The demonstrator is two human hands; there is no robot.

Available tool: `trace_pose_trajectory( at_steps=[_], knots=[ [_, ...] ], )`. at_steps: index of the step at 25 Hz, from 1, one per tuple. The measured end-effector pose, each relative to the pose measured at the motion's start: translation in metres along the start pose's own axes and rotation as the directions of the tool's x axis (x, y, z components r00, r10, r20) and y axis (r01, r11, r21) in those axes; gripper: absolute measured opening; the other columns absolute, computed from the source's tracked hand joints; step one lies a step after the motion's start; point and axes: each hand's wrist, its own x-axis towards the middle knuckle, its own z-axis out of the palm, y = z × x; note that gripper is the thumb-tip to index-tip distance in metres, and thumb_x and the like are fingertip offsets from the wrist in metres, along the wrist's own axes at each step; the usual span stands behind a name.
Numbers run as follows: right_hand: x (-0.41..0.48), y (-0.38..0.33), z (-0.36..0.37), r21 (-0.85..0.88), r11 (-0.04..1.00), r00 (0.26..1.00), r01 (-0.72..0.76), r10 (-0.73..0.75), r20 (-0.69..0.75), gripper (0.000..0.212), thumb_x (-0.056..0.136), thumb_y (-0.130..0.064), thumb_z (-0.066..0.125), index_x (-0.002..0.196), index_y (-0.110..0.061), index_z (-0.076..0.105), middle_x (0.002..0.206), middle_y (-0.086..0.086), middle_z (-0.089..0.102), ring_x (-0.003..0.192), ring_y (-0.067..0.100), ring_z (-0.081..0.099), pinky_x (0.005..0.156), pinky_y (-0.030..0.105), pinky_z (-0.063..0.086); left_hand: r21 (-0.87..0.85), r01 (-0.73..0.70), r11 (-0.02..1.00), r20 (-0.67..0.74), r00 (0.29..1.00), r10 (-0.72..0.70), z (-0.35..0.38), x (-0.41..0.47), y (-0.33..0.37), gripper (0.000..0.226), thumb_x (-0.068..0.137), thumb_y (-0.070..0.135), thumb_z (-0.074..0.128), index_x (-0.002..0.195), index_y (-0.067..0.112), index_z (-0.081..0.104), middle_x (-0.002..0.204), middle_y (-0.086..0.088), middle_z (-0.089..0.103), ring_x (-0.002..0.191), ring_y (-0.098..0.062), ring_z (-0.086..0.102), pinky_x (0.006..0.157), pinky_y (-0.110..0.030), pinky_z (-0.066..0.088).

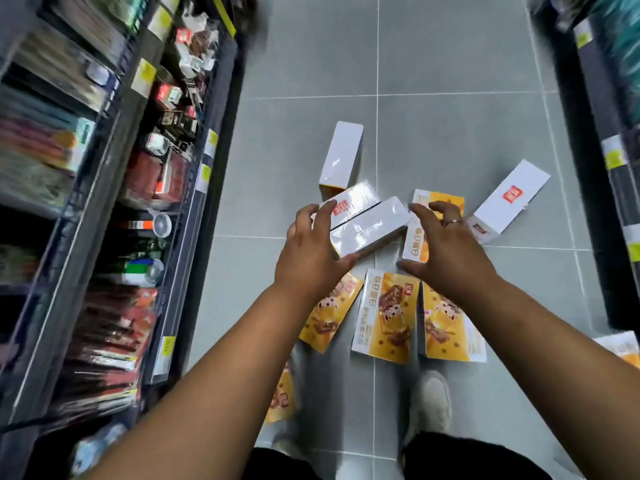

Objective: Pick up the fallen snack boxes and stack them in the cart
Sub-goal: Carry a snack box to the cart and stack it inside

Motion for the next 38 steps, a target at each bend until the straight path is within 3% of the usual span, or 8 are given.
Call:
trace_pose_trajectory(
  at_steps=[7, 14, 16, 21, 25, 28, 32, 38],
  knots=[
    [0.123, 0.091, 0.14, -0.154, 0.983, 0.994, 0.099, -0.09, 0.065, 0.099, 0.069, -0.04, 0.083, 0.149, -0.027, 0.026, 0.152, 0.014, 0.02, 0.128, 0.04, 0.039, 0.098, 0.046, 0.046, 0.044, 0.014, 0.999, 0.054, 0.998, -0.016, 0.164, 0.083, -0.071, 0.102, 0.072, 0.051, 0.077, 0.151, 0.027, 0.017, 0.15, -0.007, 0.028, 0.134, -0.03, 0.035, 0.105, -0.044, 0.039],
    [0.212, 0.142, 0.217, -0.325, 0.929, 0.976, 0.175, -0.121, 0.18, 0.127, 0.054, -0.045, 0.09, 0.152, -0.031, 0.01, 0.16, 0.009, 0.001, 0.132, 0.043, 0.034, 0.098, 0.047, 0.044, 0.228, 0.009, 0.974, 0.12, 0.992, -0.037, 0.257, 0.136, -0.131, 0.111, 0.067, 0.062, 0.078, 0.15, 0.028, 0.013, 0.148, -0.009, 0.029, 0.132, -0.033, 0.038, 0.105, -0.044, 0.04],
    [0.232, 0.152, 0.227, -0.346, 0.914, 0.966, 0.212, -0.142, 0.217, 0.126, 0.056, -0.041, 0.089, 0.151, -0.03, 0.007, 0.16, 0.009, -0.001, 0.13, 0.044, 0.039, 0.1, 0.047, 0.044, 0.227, 0.016, 0.974, 0.118, 0.992, -0.044, 0.274, 0.142, -0.139, 0.11, 0.066, 0.059, 0.079, 0.149, 0.028, 0.014, 0.145, -0.009, 0.029, 0.129, -0.034, 0.039, 0.101, -0.044, 0.043],
    [0.245, 0.155, 0.241, -0.325, 0.917, 0.967, 0.231, -0.18, 0.179, 0.095, 0.068, -0.015, 0.075, 0.144, -0.019, 0.019, 0.147, 0.017, 0.019, 0.1, 0.049, 0.059, 0.087, 0.048, 0.051, 0.177, 0.048, 0.983, 0.024, 0.998, -0.053, 0.288, 0.145, -0.144, 0.099, 0.071, 0.052, 0.078, 0.147, 0.027, 0.02, 0.144, -0.009, 0.024, 0.129, -0.031, 0.036, 0.102, -0.039, 0.043],
    [0.247, 0.157, 0.247, -0.358, 0.904, 0.97, 0.236, -0.197, 0.141, 0.078, 0.066, -0.009, 0.071, 0.132, -0.01, 0.03, 0.131, 0.018, 0.029, 0.08, 0.046, 0.061, 0.073, 0.048, 0.054, 0.211, 0.05, 0.976, 0.019, 0.998, -0.055, 0.287, 0.15, -0.147, 0.101, 0.067, 0.056, 0.079, 0.145, 0.024, 0.022, 0.138, -0.008, 0.026, 0.125, -0.03, 0.038, 0.1, -0.038, 0.043],
    [0.25, 0.159, 0.251, -0.393, 0.886, 0.968, 0.244, -0.199, 0.153, 0.079, 0.065, -0.01, 0.073, 0.131, -0.008, 0.03, 0.129, 0.017, 0.032, 0.078, 0.046, 0.061, 0.069, 0.044, 0.052, 0.257, 0.04, 0.965, -0.003, 0.999, -0.04, 0.294, 0.151, -0.15, 0.103, 0.066, 0.053, 0.081, 0.144, 0.022, 0.021, 0.139, -0.008, 0.024, 0.125, -0.029, 0.036, 0.101, -0.037, 0.041],
    [0.247, 0.159, 0.248, -0.374, 0.89, 0.963, 0.26, -0.211, 0.167, 0.082, 0.063, -0.016, 0.077, 0.13, -0.009, 0.031, 0.128, 0.016, 0.035, 0.081, 0.045, 0.061, 0.069, 0.043, 0.051, 0.177, 0.063, 0.982, -0.023, 0.998, -0.059, 0.303, 0.146, -0.149, 0.103, 0.068, 0.043, 0.084, 0.145, 0.022, 0.018, 0.146, -0.006, 0.017, 0.132, -0.027, 0.031, 0.107, -0.035, 0.038],
    [0.215, 0.154, 0.201, -0.327, 0.915, 0.968, 0.238, -0.195, 0.159, 0.089, 0.059, -0.03, 0.088, 0.126, -0.008, 0.033, 0.127, 0.017, 0.036, 0.082, 0.045, 0.059, 0.065, 0.037, 0.043, 0.139, -0.053, 0.989, 0.022, 0.998, 0.051, 0.258, 0.141, -0.138, 0.099, 0.07, 0.044, 0.081, 0.145, 0.023, 0.02, 0.145, -0.004, 0.029, 0.129, -0.028, 0.029, 0.108, -0.04, 0.029]
  ],
)
